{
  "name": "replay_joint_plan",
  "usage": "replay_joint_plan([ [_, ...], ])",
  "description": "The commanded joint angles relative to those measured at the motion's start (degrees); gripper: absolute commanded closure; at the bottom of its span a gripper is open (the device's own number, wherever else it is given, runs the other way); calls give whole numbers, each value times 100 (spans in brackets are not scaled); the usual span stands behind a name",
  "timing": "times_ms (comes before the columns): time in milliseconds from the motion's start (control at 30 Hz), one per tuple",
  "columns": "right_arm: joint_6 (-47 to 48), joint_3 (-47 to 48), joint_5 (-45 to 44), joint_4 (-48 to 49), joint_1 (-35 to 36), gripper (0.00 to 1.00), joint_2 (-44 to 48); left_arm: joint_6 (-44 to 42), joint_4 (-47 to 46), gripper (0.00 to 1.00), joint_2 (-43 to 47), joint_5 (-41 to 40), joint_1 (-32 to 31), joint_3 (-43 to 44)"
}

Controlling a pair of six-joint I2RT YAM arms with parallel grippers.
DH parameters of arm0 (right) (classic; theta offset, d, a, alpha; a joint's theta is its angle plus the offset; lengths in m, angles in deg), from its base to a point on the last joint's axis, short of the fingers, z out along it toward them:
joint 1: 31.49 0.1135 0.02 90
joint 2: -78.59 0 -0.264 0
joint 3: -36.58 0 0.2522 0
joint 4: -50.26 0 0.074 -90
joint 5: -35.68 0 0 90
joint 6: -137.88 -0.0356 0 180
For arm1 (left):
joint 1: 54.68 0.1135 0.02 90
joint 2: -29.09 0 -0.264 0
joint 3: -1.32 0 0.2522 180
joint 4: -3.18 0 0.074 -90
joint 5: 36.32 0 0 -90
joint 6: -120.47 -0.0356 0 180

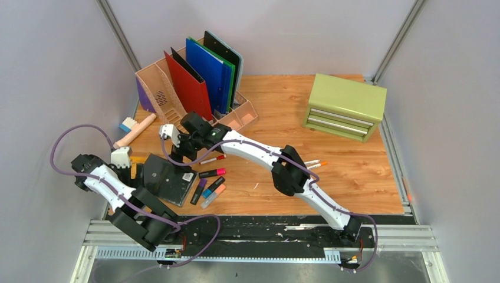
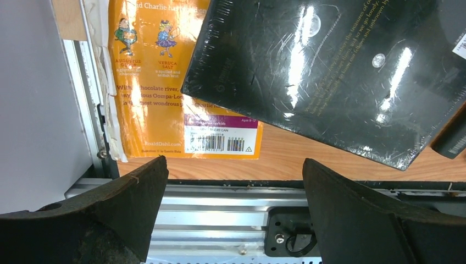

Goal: Organize the desk
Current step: Pick up the notebook from the corner of the board.

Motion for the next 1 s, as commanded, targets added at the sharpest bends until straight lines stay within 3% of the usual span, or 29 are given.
replay_joint_plan([
  [0, 47, 424, -144, 405, 25, 0, -311, 104, -367, 0, -45, 185, 68, -106],
  [533, 273, -79, -44, 472, 39, 0, -480, 441, -1036, 0, -1660, 1077, 72, 159],
  [967, 866, 312, -692, 472, 371, 0, -633, 536, -1670, 0, -1363, 1000, 72, -264],
])
